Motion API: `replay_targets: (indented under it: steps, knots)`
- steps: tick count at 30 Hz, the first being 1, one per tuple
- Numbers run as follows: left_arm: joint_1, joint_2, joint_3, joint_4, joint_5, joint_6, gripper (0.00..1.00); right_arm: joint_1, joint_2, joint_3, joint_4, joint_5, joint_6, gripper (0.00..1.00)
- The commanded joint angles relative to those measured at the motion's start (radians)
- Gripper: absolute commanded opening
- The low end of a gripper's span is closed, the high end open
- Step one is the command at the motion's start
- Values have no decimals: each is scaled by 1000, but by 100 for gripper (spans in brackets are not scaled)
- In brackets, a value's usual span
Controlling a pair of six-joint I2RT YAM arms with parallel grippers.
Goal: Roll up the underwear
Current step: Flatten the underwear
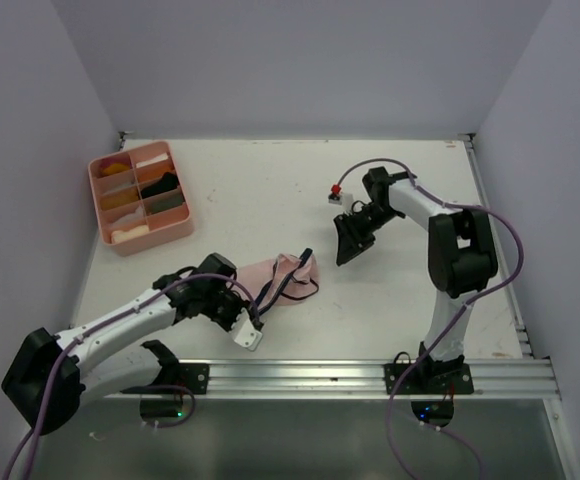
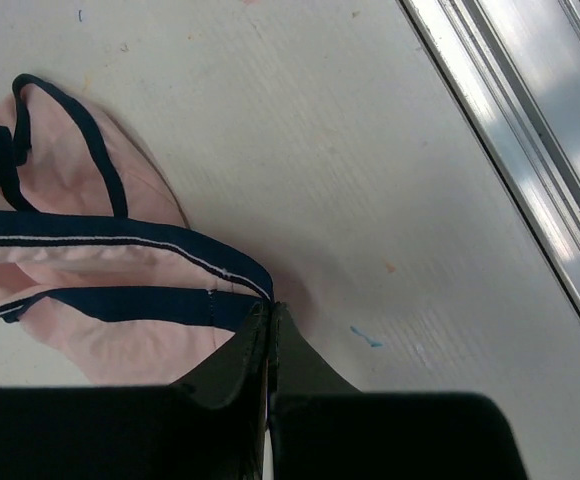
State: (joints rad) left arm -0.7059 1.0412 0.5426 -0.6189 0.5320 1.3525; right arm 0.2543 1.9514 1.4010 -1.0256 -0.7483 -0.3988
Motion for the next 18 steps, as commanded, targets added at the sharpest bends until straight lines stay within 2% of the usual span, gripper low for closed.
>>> replay_targets:
  steps: [1, 6, 8, 11, 18]
  knots:
    - [-6, -33, -26, 2, 29, 53, 0, 40, -42, 24, 154, 20, 159, 38]
    - [-12, 12, -20, 28, 7, 17, 0, 88, 0, 122, 176, 3, 271, 42]
    - [-12, 28, -9, 33, 6, 11, 0, 99, -14, 124, 157, -12, 300, 48]
    - [-14, 23, -13, 59, 8, 5, 0, 102, -46, 108, 170, 18, 365, 54]
    - [-14, 17, -21, 67, 3, -15, 0, 187, -45, 138, 133, 131, 429, 53]
